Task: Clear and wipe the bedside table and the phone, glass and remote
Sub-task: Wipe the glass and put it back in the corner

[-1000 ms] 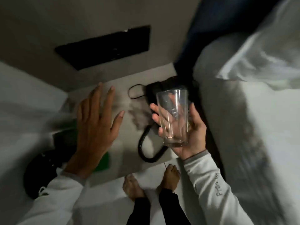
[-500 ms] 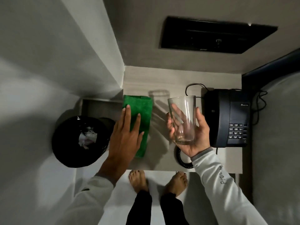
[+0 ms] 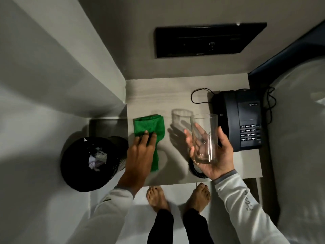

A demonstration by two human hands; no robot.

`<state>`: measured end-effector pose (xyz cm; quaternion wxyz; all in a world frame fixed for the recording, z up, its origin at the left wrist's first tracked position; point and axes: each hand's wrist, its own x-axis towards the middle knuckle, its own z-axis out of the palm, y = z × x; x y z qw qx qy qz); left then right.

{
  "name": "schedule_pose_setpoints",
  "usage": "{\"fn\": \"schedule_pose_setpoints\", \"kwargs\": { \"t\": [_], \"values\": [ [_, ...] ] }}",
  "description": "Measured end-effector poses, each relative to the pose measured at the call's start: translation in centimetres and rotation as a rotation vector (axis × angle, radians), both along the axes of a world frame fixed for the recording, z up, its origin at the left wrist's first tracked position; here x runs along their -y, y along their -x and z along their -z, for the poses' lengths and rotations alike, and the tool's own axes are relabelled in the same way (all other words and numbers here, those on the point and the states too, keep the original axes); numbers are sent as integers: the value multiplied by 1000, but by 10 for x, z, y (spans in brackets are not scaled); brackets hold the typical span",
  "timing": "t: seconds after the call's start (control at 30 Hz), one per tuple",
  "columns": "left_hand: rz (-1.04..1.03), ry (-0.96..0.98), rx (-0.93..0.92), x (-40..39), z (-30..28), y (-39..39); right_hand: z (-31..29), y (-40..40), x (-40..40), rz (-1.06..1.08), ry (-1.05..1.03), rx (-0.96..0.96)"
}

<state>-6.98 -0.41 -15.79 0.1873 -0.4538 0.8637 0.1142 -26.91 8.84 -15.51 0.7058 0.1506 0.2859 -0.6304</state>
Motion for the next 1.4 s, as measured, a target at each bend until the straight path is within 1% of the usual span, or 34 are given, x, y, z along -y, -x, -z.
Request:
{"fn": "schedule_pose_setpoints", "kwargs": {
  "t": [0.1, 0.13, 0.2, 0.27, 0.3, 0.33, 0.4, 0.47, 0.53, 0.57, 0.67, 0.73, 0.8, 0.87, 0.93, 1.0, 1.03, 1.07, 1.13, 1.2, 1.27, 1.4],
  "values": [
    [-122, -48, -154, 5, -13, -3, -5, 0, -3, -58, 0, -70],
    [-153, -8, -230, 6, -17, -7, -7, -2, -4, -73, -18, -104],
    [-195, 106, -469, 3, -30, -16, -7, -8, -6, -64, -91, -184],
    [-177, 182, -689, -1, -48, -23, -10, -19, -3, -68, -160, -264],
    [-147, 203, -752, -3, -58, -23, -12, -24, -4, -71, -179, -295],
    [-112, 216, -784, -3, -68, -21, -12, -29, -4, -74, -177, -280],
    [-30, 217, -790, -7, -84, -10, -12, -39, -4, -76, -140, -176],
    [77, 195, -726, -11, -94, 6, -14, -49, -3, -66, -106, -102],
    [135, 142, -665, -22, -98, 18, -16, -55, -2, -19, -69, -98],
    [139, 128, -666, -29, -99, 21, -19, -56, -1, 7, -63, -108],
    [134, 108, -735, -47, -98, 20, -23, -47, -1, 34, -77, -138],
    [148, 54, -770, -57, -98, 15, -26, -38, 0, 32, -106, -135],
    [113, -61, -827, -65, -99, 9, -25, -30, 1, 43, -105, -113],
    [-2, -121, -903, -66, -103, 4, -25, -25, 0, 50, -100, -120],
    [-113, -54, -969, -59, -108, 5, -25, -27, -3, 39, -67, -133],
    [-182, 33, -993, -49, -111, 15, -30, -35, -6, 55, -59, -91],
    [-196, 44, -978, -45, -111, 22, -31, -40, -8, 53, -60, -66],
    [-195, 13, -944, -42, -112, 29, -32, -45, -9, 47, -57, -48],
    [-192, -107, -859, -41, -112, 41, -32, -54, -9, 52, -45, -51],
    [-214, -159, -809, -41, -110, 47, -31, -58, -7, 77, -37, -55],
    [-239, -144, -776, -38, -108, 52, -31, -55, -5, 98, -22, -37],
    [-221, -73, -719, -30, -104, 57, -27, -47, 0, 45, -13, -66]
  ]
}}
